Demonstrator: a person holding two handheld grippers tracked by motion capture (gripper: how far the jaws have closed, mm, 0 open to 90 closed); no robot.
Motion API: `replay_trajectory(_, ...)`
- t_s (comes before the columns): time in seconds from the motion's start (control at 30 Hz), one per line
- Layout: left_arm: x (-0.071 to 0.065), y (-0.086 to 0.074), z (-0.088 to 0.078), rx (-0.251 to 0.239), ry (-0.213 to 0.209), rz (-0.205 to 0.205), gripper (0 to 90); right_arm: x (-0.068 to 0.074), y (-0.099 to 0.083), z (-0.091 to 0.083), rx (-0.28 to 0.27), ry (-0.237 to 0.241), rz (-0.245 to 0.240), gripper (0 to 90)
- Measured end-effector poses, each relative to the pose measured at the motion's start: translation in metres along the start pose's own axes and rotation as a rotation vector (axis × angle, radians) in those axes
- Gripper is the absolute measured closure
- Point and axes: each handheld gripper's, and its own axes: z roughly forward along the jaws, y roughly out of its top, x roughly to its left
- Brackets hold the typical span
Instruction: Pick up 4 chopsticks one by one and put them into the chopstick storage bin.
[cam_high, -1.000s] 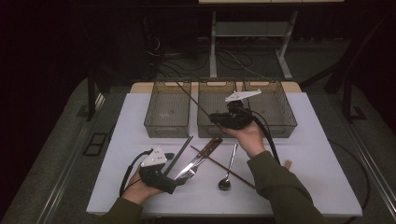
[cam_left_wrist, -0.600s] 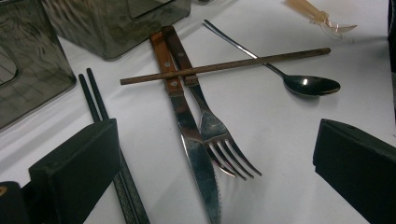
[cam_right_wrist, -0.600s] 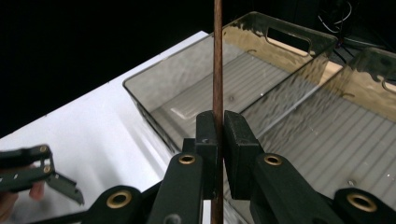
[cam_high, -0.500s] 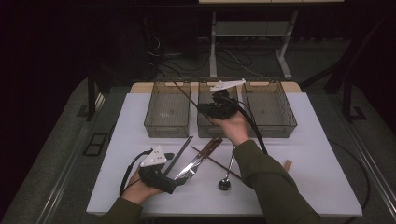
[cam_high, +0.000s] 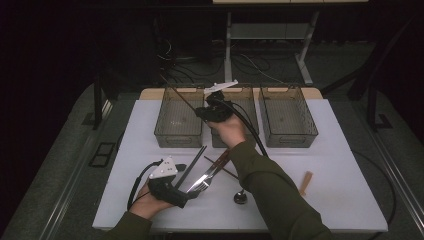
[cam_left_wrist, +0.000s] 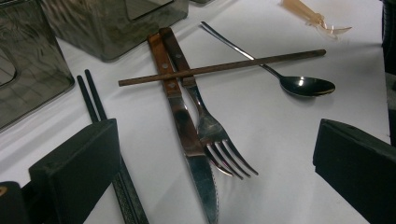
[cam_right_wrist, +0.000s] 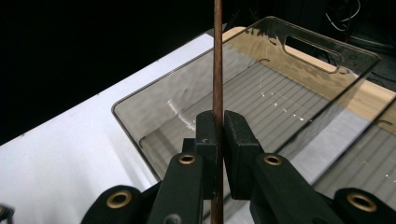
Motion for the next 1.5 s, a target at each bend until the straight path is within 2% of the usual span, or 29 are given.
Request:
replay_trajectory(0.3,0.000,0.000,-0.001,0.001,-0.004,-0.003,0.2,0.004,0.008,0.026,0.006,-0.005,0.012,84.1)
replay_trajectory(0.5,-0.001,0.000,0.000,0.006,-0.011,0.002,0.2,0.004,0.005,0.046,0.044,-0.022,0.034,84.1)
replay_trajectory(0.67,-0.001,0.000,0.000,0.003,-0.012,0.003,0.2,0.007,0.003,0.059,0.073,-0.028,0.025,84.1)
replay_trajectory(0.93,-0.001,0.000,0.001,0.012,-0.020,0.004,0.2,0.010,-0.002,0.070,0.114,-0.051,0.018,84.1)
replay_trajectory(1.17,-0.001,0.000,0.001,0.013,-0.020,0.003,0.2,0.011,-0.007,0.076,0.139,-0.061,0.030,83.7)
replay_trajectory(1.2,-0.001,0.000,0.001,0.013,-0.021,0.003,0.2,0.011,-0.007,0.077,0.145,-0.063,0.026,82.5)
replay_trajectory(1.23,-0.001,0.000,0.001,0.013,-0.021,0.005,0.2,0.011,-0.008,0.078,0.151,-0.068,0.021,74.3)
replay_trajectory(1.27,-0.001,0.000,0.001,0.012,-0.022,0.005,0.2,0.011,-0.008,0.078,0.150,-0.083,0.011,70.3)
replay_trajectory(1.3,-0.001,0.000,0.001,0.012,-0.021,0.004,0.2,0.012,-0.008,0.077,0.151,-0.077,0.008,67.1)
replay_trajectory(1.5,-0.001,0.000,0.001,0.016,-0.021,0.003,0.2,0.010,-0.005,0.074,0.139,-0.067,0.012,53.0)
